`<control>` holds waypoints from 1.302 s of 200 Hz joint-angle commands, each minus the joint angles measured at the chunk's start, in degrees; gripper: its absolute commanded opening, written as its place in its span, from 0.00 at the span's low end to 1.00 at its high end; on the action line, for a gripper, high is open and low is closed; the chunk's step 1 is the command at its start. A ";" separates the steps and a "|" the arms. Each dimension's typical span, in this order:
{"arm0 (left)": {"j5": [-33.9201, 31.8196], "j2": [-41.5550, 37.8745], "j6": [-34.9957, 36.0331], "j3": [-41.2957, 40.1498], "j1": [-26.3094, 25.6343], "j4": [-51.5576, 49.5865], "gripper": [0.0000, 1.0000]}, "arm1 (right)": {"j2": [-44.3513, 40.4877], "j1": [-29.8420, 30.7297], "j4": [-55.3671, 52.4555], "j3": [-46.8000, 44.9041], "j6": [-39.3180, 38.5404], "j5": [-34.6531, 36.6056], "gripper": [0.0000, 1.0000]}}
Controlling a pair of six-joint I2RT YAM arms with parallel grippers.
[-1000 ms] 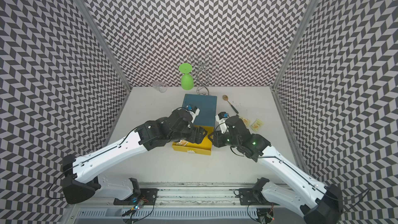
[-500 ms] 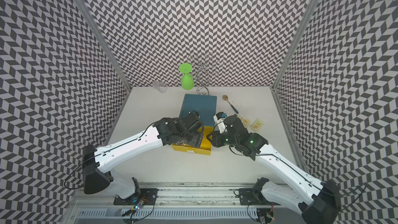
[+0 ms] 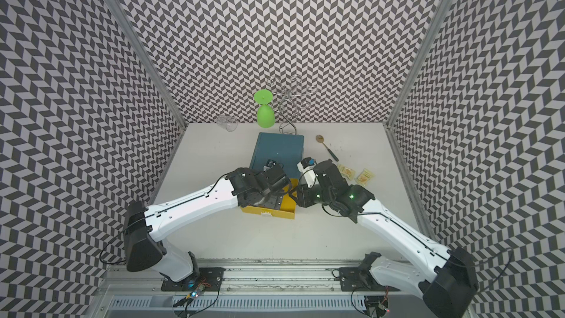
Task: Take the cookies out of the drawer
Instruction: Pick up the cookie from the drawer.
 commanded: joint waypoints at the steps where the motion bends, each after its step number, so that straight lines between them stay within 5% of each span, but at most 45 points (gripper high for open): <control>1: 1.03 0.89 -1.19 -3.33 -0.05 -0.62 0.91 | 1.36 0.24 1.38 1.39 -2.31 -2.27 0.45; 43: 2.01 -0.10 -0.16 -4.54 0.23 2.27 0.85 | 2.02 0.26 2.14 1.59 -2.40 -3.06 0.45; 144: 0.38 -3.51 2.92 -3.53 0.31 6.87 0.37 | 1.98 0.29 3.83 0.57 -1.21 -3.67 0.44; 260: -1.23 -7.68 6.32 0.03 0.31 10.70 0.17 | 1.44 0.26 4.19 0.09 -0.79 -2.87 0.43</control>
